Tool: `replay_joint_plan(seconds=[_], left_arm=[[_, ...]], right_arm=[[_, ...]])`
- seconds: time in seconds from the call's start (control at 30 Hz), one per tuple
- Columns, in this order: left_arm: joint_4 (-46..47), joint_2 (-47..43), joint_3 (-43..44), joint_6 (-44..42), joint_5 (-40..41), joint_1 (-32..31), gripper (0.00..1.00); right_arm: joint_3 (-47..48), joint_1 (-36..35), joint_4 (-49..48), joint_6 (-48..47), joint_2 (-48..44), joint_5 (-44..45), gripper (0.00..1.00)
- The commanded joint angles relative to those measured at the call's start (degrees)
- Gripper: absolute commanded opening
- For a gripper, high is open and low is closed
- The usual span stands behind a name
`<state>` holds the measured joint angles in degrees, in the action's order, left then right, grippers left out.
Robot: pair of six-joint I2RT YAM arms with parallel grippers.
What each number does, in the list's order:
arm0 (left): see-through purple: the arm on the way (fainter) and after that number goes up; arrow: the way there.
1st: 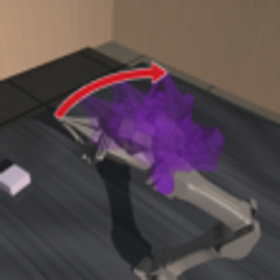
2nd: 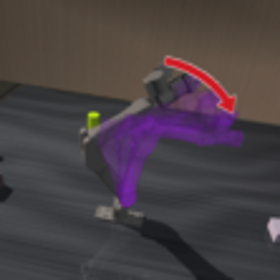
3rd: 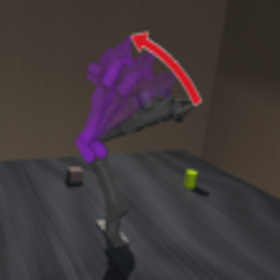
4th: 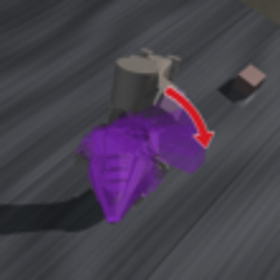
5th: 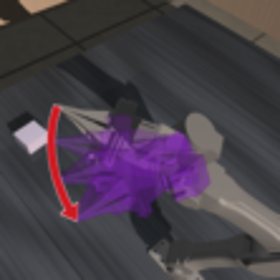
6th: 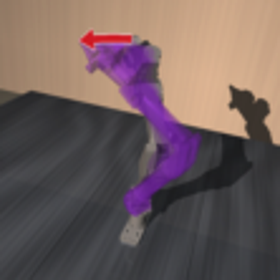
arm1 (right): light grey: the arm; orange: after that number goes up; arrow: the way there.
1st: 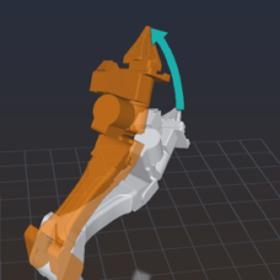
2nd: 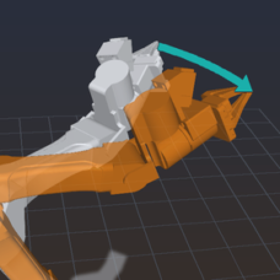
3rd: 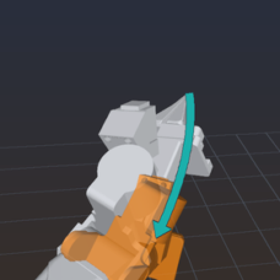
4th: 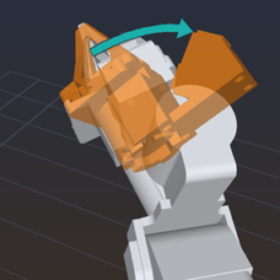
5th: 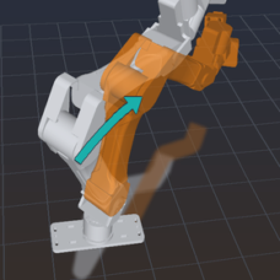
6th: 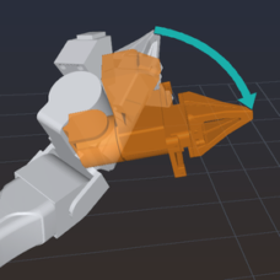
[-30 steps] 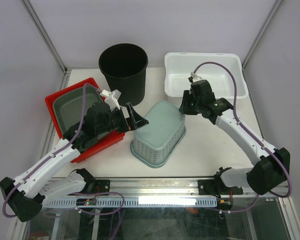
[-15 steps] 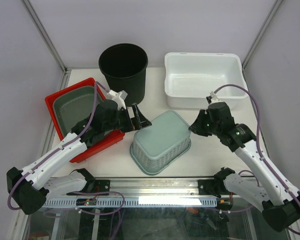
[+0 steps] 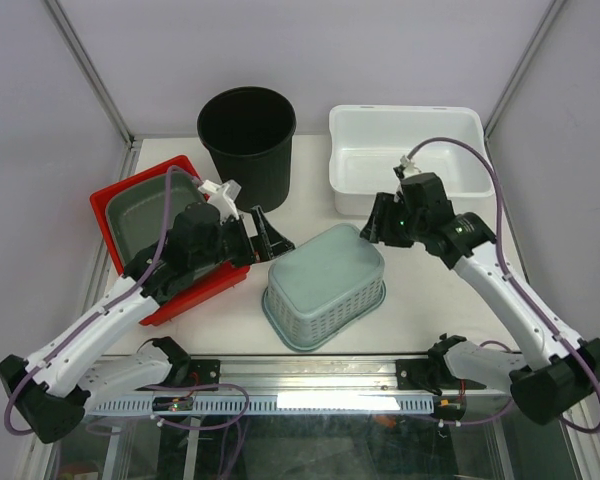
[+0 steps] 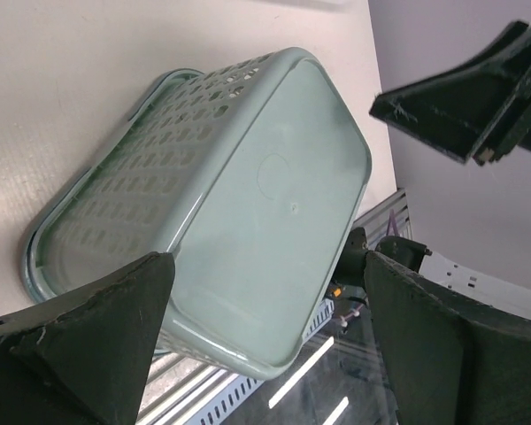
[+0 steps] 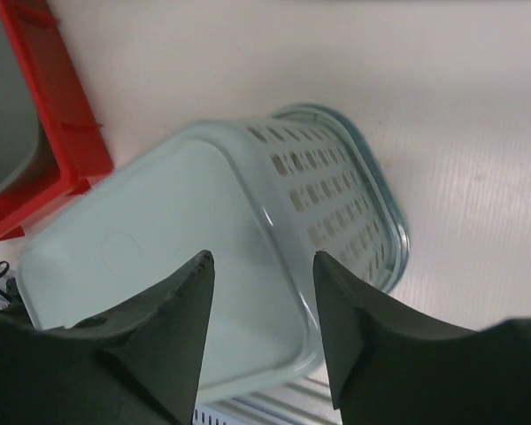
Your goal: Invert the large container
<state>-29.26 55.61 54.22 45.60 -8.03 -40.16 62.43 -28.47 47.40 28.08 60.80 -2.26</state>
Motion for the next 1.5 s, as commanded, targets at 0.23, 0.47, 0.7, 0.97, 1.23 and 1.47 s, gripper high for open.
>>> replay_joint_plan(seconds=[0.23,0.47,0.7,0.97,1.23,1.47], left_arm=[[-7.14,-10.98,-4.18,6.02,2.40,-0.30,0.93],[-7.13,-11.31,-5.00,7.38,0.97,-0.35,0.93],[-3.37,-7.37,-5.47,6.78,-1.85,-0.30,0.94],[0.84,-3.41,-5.61,4.51,-2.95,-0.29,0.95],[-0.25,-4.10,-2.69,3.59,0.74,-0.25,0.97],[-7.79,-6.99,3.13,4.23,13.38,-0.13,0.99]], right_arm=[[11.36,0.08,-14.54,-4.76,16.70,-10.02,0.55],[9.86,-0.36,-11.08,-5.66,21.31,-5.60,0.51],[-0.30,-0.28,-5.28,-4.29,8.63,-0.92,0.51],[-5.49,-0.29,0.92,-1.19,-1.66,2.31,0.52],[7.58,0.50,-3.67,-4.09,7.20,11.56,0.67],[27.15,0.71,-3.82,-5.01,25.70,14.89,0.74]])
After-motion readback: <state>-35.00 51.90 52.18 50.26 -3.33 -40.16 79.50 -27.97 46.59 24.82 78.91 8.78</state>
